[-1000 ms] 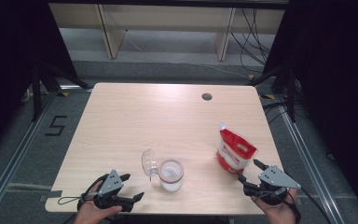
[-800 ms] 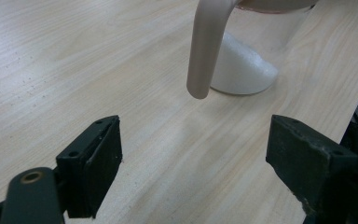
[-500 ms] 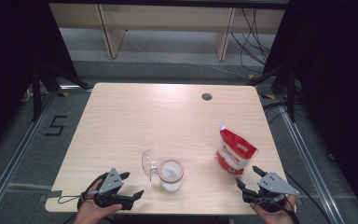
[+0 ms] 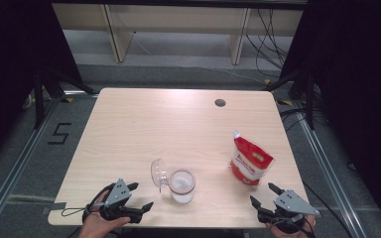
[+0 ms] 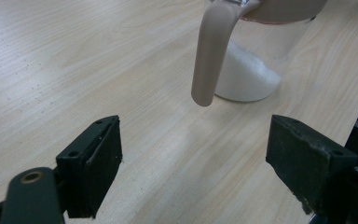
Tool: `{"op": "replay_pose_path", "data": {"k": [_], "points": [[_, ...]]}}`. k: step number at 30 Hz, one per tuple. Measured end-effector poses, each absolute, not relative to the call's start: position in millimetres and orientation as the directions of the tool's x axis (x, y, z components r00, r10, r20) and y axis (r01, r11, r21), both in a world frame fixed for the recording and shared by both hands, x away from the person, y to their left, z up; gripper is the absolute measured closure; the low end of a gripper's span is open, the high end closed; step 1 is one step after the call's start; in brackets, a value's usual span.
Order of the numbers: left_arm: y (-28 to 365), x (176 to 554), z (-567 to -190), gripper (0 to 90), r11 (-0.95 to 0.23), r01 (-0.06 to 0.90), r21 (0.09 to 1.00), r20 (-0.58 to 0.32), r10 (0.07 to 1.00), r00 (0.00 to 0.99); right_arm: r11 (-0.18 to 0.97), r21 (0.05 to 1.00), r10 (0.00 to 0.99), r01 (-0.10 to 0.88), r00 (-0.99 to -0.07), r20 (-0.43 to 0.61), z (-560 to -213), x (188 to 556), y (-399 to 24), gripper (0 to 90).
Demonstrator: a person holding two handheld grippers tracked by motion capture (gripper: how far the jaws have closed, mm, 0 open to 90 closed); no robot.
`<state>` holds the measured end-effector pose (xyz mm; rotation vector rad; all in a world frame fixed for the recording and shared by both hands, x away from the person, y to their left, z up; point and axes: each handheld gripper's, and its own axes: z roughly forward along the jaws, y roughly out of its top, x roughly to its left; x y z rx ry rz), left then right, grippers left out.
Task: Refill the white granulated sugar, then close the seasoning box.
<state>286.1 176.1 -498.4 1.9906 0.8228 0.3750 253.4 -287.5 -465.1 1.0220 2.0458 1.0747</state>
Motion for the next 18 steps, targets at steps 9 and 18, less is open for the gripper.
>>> {"op": "replay_pose_path", "data": {"k": [9,18], "points": [[176.7,285.7,-496.1,18.0,-0.355,0.398,0.846,-0.061,0.677,0.734,0.377,0.851,0.834,0.364,-0.533,-0.142,-467.2,246.4,-283.5,28.2],[176.7,286.3,-492.9,17.9,-0.341,0.397,0.852,-0.073,0.674,0.735,0.391,0.846,0.826,0.363,-0.544,-0.149,-470.8,247.5,-284.3,28.1]]}}
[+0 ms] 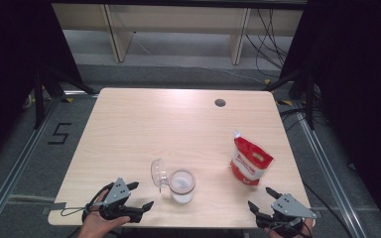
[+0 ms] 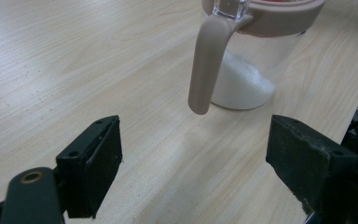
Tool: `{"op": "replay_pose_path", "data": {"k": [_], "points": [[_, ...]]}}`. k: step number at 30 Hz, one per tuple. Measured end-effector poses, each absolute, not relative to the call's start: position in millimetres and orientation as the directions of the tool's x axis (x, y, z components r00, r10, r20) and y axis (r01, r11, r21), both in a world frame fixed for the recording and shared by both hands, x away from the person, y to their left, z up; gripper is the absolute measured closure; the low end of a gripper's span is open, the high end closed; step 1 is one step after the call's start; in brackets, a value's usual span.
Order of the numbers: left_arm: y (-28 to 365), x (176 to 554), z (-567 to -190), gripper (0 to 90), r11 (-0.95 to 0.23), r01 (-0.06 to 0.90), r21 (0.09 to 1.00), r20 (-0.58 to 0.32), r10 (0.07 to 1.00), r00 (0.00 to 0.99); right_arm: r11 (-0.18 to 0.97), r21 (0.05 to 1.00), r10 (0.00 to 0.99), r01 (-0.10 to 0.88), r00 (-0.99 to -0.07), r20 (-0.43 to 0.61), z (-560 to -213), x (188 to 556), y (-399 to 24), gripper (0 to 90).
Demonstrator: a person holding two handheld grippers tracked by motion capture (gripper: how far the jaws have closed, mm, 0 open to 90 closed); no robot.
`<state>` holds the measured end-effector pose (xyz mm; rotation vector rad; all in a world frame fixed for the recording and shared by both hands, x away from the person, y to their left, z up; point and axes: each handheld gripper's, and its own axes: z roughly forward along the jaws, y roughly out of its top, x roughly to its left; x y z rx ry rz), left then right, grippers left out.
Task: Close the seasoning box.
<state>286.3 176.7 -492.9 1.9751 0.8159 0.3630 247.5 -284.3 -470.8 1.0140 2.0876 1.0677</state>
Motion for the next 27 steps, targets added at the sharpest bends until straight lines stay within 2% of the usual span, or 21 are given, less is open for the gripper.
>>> {"op": "replay_pose_path", "data": {"k": [2,5,10,15,19,20,22,24,27], "points": [[176,286,-492,18.0,-0.341,0.393,0.854,-0.072,0.671,0.738,0.372,0.841,0.831,0.393,-0.544,-0.113,-470,246,-283,28.1],[175,285,-488,18.5,-0.351,0.391,0.851,-0.064,0.67,0.74,0.378,0.839,0.828,0.392,-0.548,-0.116,-471,246,-283,28.1],[176,284,-485,26.0,-0.34,0.404,0.849,-0.08,0.673,0.735,0.393,0.844,0.824,0.366,-0.547,-0.147,-471,248,-284,28.1],[177,282,-483,46.6,-0.312,0.406,0.859,-0.098,0.678,0.729,0.399,0.844,0.818,0.358,-0.556,-0.151,-469,246,-280,28.4],[180,280,-474,69.3,-0.317,0.359,0.878,-0.051,0.685,0.727,0.384,0.85,0.817,0.36,-0.561,-0.132,-469,246,-279,28.5],[180,279,-472,74.8,-0.316,0.349,0.882,-0.042,0.685,0.727,0.397,0.85,0.819,0.347,-0.551,-0.158,-469,246,-280,28.5],[180,280,-468,83.1,-0.326,0.328,0.887,-0.023,0.677,0.735,0.397,0.844,0.814,0.361,-0.563,-0.142,-470,246,-279,28.5],[177,278,-466,88.5,-0.307,0.343,0.888,-0.04,0.692,0.721,0.395,0.845,0.819,0.359,-0.555,-0.147,-469,246,-279,28.5],[173,280,-464,89.5,-0.325,0.336,0.884,-0.029,0.679,0.733,0.398,0.843,0.813,0.363,-0.564,-0.141,-470,246,-278,28.5]]}}
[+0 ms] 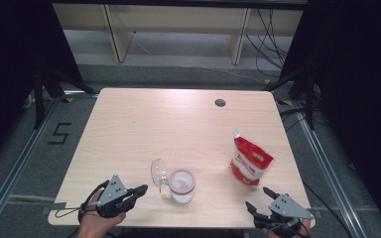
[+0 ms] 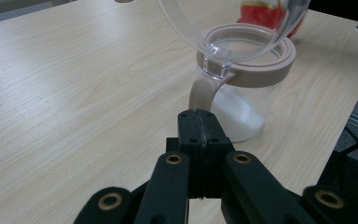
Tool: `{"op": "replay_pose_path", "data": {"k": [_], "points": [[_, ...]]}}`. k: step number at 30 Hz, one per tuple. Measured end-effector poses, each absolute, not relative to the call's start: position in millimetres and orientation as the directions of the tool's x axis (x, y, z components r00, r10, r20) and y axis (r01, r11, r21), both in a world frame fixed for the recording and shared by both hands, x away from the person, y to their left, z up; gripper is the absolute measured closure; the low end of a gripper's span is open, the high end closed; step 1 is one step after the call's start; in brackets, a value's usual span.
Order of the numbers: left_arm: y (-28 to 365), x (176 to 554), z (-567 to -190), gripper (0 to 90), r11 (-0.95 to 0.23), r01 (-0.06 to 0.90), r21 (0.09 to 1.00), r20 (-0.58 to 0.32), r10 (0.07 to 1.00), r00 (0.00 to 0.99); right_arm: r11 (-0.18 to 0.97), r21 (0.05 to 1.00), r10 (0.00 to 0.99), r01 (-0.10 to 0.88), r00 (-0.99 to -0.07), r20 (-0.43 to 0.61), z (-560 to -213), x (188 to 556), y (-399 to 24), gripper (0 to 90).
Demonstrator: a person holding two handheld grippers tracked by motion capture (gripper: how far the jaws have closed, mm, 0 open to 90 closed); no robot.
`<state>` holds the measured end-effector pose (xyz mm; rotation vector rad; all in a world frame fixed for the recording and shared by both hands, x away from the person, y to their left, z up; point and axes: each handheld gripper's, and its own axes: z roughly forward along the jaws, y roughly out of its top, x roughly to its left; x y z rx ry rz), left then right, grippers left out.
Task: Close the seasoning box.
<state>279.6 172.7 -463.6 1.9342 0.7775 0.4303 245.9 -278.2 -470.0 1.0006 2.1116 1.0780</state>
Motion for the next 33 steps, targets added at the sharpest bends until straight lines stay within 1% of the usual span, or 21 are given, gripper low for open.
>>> {"op": "replay_pose_path", "data": {"k": [1,2,4,7,8,9,10,12,13,14,15,20,21,22,23,25,27,30,32,33], "points": [[171,281,-462,89.5,-0.336,0.323,0.885,-0.018,0.669,0.743,0.399,0.842,0.813,0.363,-0.565,-0.141,-470,246,-278,28.5],[169,280,-462,89.5,-0.328,0.332,0.885,-0.032,0.667,0.744,0.401,0.841,0.813,0.362,-0.565,-0.144,-470,246,-278,28.5],[167,280,-458,89.5,-0.329,0.324,0.887,-0.034,0.652,0.758,0.398,0.842,0.813,0.363,-0.566,-0.141,-470,246,-278,28.5],[168,282,-451,89.4,-0.357,0.288,0.888,0.006,0.636,0.772,0.399,0.843,0.813,0.359,-0.563,-0.145,-470,246,-277,28.5],[168,282,-449,89.4,-0.347,0.296,0.89,-0.007,0.639,0.769,0.406,0.844,0.81,0.35,-0.566,-0.155,-470,246,-278,28.5],[168,283,-448,89.5,-0.338,0.294,0.894,-0.009,0.643,0.766,0.402,0.842,0.809,0.361,-0.57,-0.142,-471,246,-277,28.5],[168,284,-445,89.5,-0.356,0.276,0.893,0.013,0.634,0.773,0.401,0.84,0.806,0.365,-0.576,-0.134,-471,246,-277,28.4],[165,284,-444,89.4,-0.336,0.284,0.898,-0.007,0.635,0.773,0.406,0.844,0.81,0.35,-0.566,-0.155,-471,246,-277,28.5],[165,284,-442,89.4,-0.347,0.285,0.893,0.001,0.637,0.771,0.4,0.84,0.809,0.367,-0.572,-0.135,-471,246,-277,28.4],[163,284,-442,89.5,-0.35,0.278,0.895,0.006,0.631,0.776,0.402,0.84,0.807,0.364,-0.575,-0.136,-471,246,-277,28.5],[161,284,-443,89.4,-0.337,0.291,0.895,-0.013,0.634,0.773,0.401,0.84,0.807,0.364,-0.574,-0.137,-471,246,-277,28.5],[159,288,-441,89.4,-0.36,0.264,0.895,0.015,0.615,0.788,0.402,0.84,0.807,0.364,-0.575,-0.137,-471,246,-277,28.5],[157,287,-441,89.4,-0.345,0.279,0.896,-0.003,0.625,0.78,0.402,0.841,0.807,0.363,-0.575,-0.137,-471,246,-277,28.5],[156,288,-439,89.4,-0.36,0.269,0.893,0.011,0.616,0.787,0.402,0.84,0.807,0.364,-0.575,-0.137,-471,246,-277,28.5],[154,287,-439,89.4,-0.342,0.277,0.898,-0.005,0.622,0.783,0.403,0.839,0.808,0.365,-0.573,-0.139,-471,246,-276,28.5],[152,289,-437,89.4,-0.356,0.26,0.898,0.014,0.614,0.789,0.402,0.84,0.808,0.364,-0.573,-0.138,-471,246,-277,28.5],[150,289,-437,89.4,-0.346,0.269,0.899,0.0,0.615,0.789,0.402,0.84,0.807,0.364,-0.574,-0.138,-471,246,-277,28.5],[148,290,-435,89.3,-0.359,0.25,0.899,0.02,0.604,0.797,0.402,0.84,0.807,0.364,-0.574,-0.138,-471,246,-277,28.5],[145,289,-435,89.3,-0.34,0.265,0.902,-0.003,0.61,0.792,0.405,0.84,0.805,0.36,-0.575,-0.142,-471,246,-277,28.5],[145,289,-434,89.3,-0.345,0.258,0.902,0.004,0.606,0.795,0.407,0.839,0.804,0.36,-0.577,-0.142,-471,246,-277,28.5]]}}
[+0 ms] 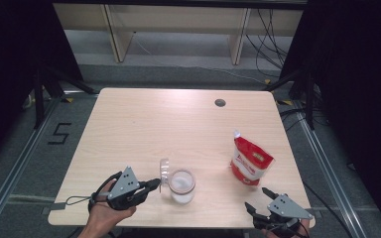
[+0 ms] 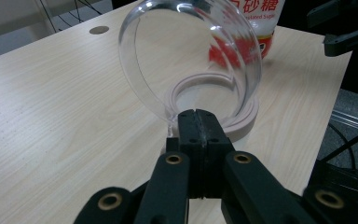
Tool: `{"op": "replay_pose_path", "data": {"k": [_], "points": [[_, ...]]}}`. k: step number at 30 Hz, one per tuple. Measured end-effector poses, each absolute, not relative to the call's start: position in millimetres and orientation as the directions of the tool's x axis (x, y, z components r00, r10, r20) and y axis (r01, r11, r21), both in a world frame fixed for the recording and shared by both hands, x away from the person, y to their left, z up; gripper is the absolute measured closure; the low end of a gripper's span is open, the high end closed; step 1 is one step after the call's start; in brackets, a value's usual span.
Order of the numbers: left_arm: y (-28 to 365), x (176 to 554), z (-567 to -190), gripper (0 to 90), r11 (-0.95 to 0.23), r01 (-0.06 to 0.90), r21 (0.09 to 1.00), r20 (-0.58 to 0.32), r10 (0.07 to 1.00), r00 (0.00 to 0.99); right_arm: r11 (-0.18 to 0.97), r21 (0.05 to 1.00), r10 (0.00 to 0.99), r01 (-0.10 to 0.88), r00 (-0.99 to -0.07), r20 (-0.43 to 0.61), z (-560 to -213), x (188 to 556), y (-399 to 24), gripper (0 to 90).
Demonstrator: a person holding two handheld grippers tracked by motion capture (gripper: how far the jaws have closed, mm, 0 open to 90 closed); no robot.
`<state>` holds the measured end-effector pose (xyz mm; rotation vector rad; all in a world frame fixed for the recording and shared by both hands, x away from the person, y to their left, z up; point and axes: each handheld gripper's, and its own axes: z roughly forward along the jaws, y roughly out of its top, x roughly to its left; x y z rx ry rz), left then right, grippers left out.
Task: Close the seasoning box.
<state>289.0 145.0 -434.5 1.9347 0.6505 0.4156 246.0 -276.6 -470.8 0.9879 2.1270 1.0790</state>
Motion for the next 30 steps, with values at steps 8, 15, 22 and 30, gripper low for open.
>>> {"op": "replay_pose_path", "data": {"k": [8,15,22,30], "points": [[141,288,-434,87.7,-0.355,0.25,0.901,0.008,0.591,0.807,0.408,0.84,0.803,0.357,-0.578,-0.145,-471,246,-276,28.5],[148,288,-438,63.1,-0.33,0.287,0.899,-0.041,0.59,0.806,0.417,0.84,0.803,0.347,-0.574,-0.161,-471,246,-276,28.5],[153,283,-443,38.3,-0.327,0.321,0.889,-0.071,0.594,0.801,0.412,0.839,0.8,0.356,-0.582,-0.146,-471,246,-276,28.5],[157,280,-452,24.4,-0.318,0.337,0.886,-0.082,0.607,0.79,0.415,0.838,0.799,0.354,-0.582,-0.15,-471,246,-276,28.5]]}}
